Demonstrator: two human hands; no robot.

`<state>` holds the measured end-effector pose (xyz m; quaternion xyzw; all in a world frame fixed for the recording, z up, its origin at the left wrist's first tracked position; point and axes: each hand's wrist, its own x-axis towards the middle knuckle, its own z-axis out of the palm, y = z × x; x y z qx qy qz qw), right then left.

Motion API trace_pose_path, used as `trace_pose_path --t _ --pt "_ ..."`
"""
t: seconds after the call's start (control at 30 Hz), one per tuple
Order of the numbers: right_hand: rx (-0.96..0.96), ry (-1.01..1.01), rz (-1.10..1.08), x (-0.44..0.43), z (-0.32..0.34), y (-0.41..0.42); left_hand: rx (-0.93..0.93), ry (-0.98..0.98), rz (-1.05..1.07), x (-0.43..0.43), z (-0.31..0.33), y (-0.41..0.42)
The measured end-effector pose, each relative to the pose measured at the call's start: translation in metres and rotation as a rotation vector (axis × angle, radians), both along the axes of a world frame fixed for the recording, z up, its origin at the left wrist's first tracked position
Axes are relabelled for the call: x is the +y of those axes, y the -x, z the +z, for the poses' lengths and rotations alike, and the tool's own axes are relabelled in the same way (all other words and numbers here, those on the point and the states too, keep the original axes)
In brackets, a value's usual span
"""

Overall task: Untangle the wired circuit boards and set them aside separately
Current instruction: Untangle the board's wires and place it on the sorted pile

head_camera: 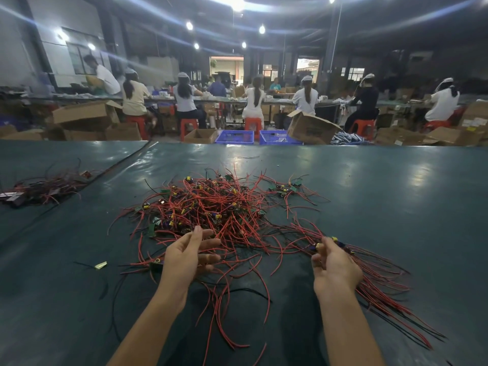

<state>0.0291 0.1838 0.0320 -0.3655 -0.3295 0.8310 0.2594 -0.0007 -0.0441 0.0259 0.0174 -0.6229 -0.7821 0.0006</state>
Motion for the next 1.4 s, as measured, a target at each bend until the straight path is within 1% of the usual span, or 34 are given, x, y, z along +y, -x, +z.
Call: trace_pose_path --t 0.03,0.1,0.17,0.23,0.3,0.37,0.4,0.43,0.57,0.67,0.73,0.8,0.93,1.0,1.03,1.07,1.1,1.2,1.27,1.33,1.4 --pt "0.008 0.035 -0.010 0.000 0.000 0.000 0.040 0.060 0.022 -0.001 -0.001 0.001" --pt "0.044 0.109 -0.015 0.000 0.001 0.000 0.165 0.254 0.089 -0.004 -0.004 0.002" --pt "0.071 0.170 -0.008 -0.001 0.002 0.000 0.312 0.510 0.165 -0.009 -0.008 0.004" --pt "0.079 0.173 -0.001 -0.004 0.002 -0.001 0.394 0.769 0.205 -0.015 -0.011 0.006" --pt "0.087 0.147 0.011 -0.008 0.002 -0.001 0.374 1.043 0.202 -0.024 -0.014 0.009" --pt "0.100 0.125 0.039 -0.012 0.004 -0.001 0.287 1.325 0.159 -0.032 -0.016 0.013" --pt "0.105 0.116 0.058 -0.014 0.004 -0.002 0.233 1.427 0.128 -0.034 -0.016 0.014" --pt "0.109 0.105 0.081 -0.016 0.004 -0.001 0.195 1.481 0.099 -0.036 -0.017 0.015" --pt "0.102 0.055 0.164 -0.025 0.005 -0.002 0.184 1.470 0.056 -0.037 -0.018 0.015" --pt "0.099 0.019 0.216 -0.031 0.005 -0.003 0.187 1.426 0.185 -0.039 -0.015 0.013" --pt "0.096 0.007 0.250 -0.034 0.006 -0.004 0.156 1.354 0.255 -0.041 -0.012 0.011" --pt "0.091 0.001 0.276 -0.035 0.006 -0.004 0.106 1.348 0.235 -0.043 -0.009 0.010" --pt "0.075 -0.015 0.304 -0.037 0.006 -0.004 0.044 1.454 0.191 -0.046 -0.009 0.010" --pt "0.074 -0.015 0.314 -0.038 0.005 -0.004 0.065 1.384 0.211 -0.047 -0.008 0.010" --pt "0.075 -0.016 0.319 -0.038 0.005 -0.004 0.106 1.305 0.239 -0.046 -0.007 0.009" --pt "0.075 -0.018 0.324 -0.039 0.005 -0.005 0.189 1.214 0.279 -0.044 -0.005 0.008" --pt "0.075 -0.023 0.329 -0.039 0.006 -0.005 0.320 1.124 0.329 -0.042 -0.003 0.007" --pt "0.106 -0.069 0.357 -0.041 0.006 -0.005 0.823 0.904 0.464 -0.033 0.009 0.002" --pt "0.120 -0.179 0.417 -0.045 0.007 -0.006 1.059 0.813 0.486 -0.027 0.015 -0.001" --pt "0.139 -0.338 0.506 -0.050 0.008 -0.007 1.174 0.783 0.480 -0.019 0.016 -0.004" --pt "0.207 -0.518 0.612 -0.059 0.008 -0.009 1.226 0.775 0.459 -0.012 0.013 -0.006"
